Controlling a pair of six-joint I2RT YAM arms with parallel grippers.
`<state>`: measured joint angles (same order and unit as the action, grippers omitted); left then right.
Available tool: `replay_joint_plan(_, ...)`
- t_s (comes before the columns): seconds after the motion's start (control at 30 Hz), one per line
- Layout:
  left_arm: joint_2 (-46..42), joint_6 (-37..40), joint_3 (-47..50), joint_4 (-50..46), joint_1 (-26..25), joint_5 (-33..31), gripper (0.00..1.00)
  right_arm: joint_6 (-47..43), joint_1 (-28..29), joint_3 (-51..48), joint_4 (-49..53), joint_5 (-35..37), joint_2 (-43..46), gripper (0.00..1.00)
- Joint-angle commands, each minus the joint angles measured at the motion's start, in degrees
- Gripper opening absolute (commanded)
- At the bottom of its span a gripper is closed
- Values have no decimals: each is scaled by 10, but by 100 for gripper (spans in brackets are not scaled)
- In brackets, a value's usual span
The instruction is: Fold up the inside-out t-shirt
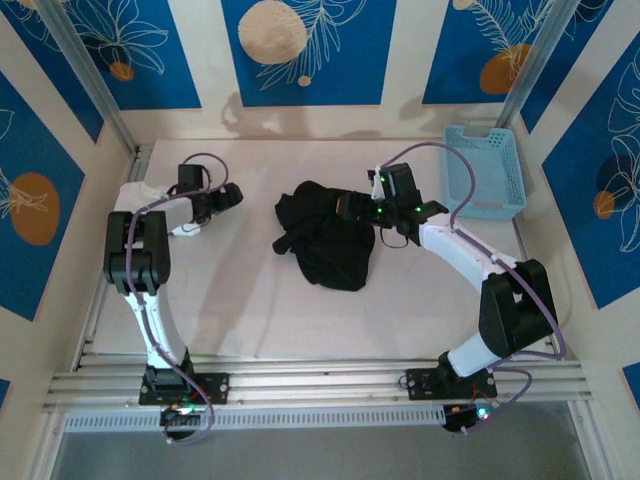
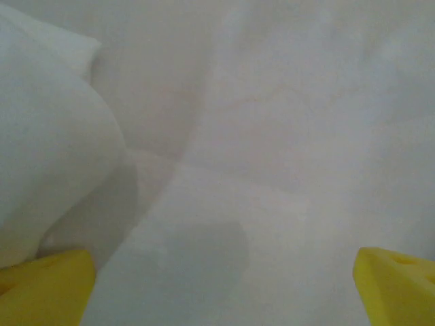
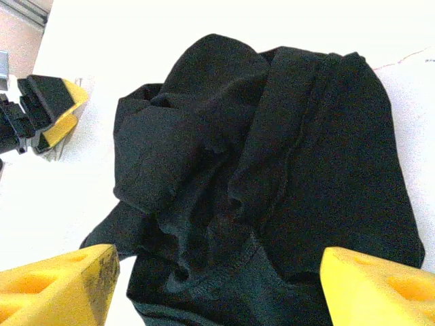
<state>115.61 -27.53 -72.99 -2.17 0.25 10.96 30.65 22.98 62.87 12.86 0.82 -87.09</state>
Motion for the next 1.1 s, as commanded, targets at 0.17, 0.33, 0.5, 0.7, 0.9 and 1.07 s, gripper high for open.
replay_joint_plan(0.17, 24, -18, -36, -15, 33, 15, 98, 11, -15, -13, 0, -8, 10, 78)
replay_joint_plan(0.33, 9, -17, -34, -13, 40, 23, 98, 10, -32, -27, 24, 7, 10, 78)
replay_joint_plan(0.5, -30, -52, 7, 60, 27, 103, 95, 7, -43, -51, 43, 8, 7, 77)
replay_joint_plan(0.7, -79, -82, 91, 176, -48, 196, 84, 1, -43, -86, 68, 8, 17, 73)
replay_joint_plan(0.9, -136, -122, 222, 279, -111, 237, 77, 22, -24, -120, 73, -40, 19, 70)
replay_joint_plan(1.07, -211, -108, 313, 267, -154, 203, 77, 38, 1, -145, 52, -45, 2, 71)
